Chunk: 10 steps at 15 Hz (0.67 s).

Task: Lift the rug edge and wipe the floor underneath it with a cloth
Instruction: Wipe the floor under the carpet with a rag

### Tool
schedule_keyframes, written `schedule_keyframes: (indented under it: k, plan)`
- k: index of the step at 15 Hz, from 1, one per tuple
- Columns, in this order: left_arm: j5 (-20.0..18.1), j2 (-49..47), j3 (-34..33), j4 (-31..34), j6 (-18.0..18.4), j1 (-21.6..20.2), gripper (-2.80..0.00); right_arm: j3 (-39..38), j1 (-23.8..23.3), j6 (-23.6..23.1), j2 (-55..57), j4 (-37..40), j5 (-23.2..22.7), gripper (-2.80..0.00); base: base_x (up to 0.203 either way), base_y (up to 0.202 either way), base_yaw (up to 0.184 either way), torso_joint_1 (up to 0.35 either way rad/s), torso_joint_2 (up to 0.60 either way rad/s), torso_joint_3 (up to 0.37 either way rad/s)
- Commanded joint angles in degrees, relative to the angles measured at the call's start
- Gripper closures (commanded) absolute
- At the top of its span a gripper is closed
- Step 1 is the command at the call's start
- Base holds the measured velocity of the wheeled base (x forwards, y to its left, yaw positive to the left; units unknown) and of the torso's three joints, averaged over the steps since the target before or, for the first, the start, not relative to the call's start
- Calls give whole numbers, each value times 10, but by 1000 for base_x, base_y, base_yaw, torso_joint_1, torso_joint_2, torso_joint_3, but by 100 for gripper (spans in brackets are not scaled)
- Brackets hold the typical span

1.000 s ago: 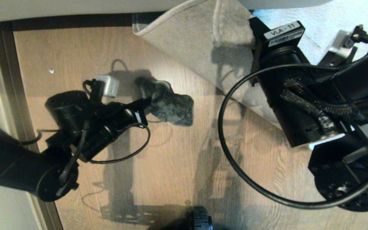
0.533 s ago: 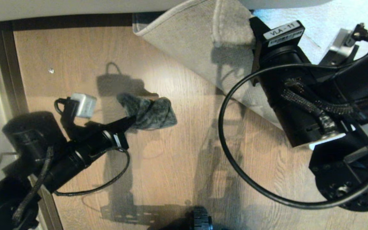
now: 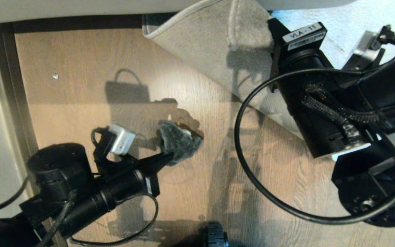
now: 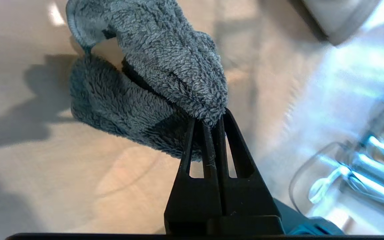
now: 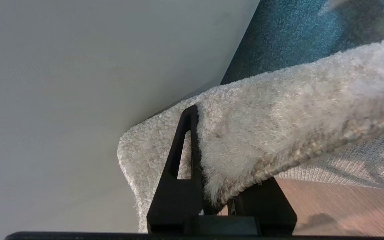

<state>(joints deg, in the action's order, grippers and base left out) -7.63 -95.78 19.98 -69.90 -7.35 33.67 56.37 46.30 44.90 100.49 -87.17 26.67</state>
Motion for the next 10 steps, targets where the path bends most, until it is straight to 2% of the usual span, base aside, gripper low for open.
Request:
schedule_keyframes:
  k: [1,6,10]
  plan:
    - [-1,-54,31,-5,-1,27,0,-1,0,3,1,-26,1,0,0,0,0,0,0,0]
    - [1,-174,206,-7,-1,71,0,-1,0,3,4,-26,2,0,0,0,0,0,0,0]
    - [6,-235,326,-8,-1,65,0,-1,0,3,4,-26,2,0,0,0,0,0,0,0]
